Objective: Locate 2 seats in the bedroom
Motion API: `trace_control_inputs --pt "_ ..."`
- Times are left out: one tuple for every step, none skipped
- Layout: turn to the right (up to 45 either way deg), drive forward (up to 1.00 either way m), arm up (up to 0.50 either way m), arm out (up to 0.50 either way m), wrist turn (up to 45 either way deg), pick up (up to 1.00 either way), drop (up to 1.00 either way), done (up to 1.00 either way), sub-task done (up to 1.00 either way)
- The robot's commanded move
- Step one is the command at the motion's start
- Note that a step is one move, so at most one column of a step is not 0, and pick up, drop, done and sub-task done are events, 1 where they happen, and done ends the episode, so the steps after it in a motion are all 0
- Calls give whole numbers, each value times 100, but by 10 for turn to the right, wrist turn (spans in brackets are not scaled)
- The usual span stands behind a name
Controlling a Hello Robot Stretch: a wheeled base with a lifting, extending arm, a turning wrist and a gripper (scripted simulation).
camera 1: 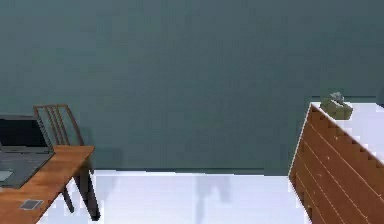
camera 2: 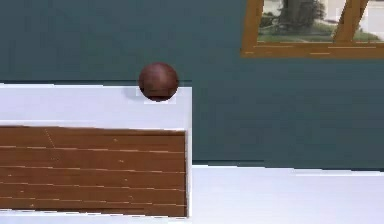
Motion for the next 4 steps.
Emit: trace_control_inputs --pt "0 70 0 0 0 0 0 0 0" --pt "-450 0 0 0 0 0 0 0 0" --pt "-150 0 0 0 0 0 0 0 0" --pt "0 0 0 0 0 0 0 100 0"
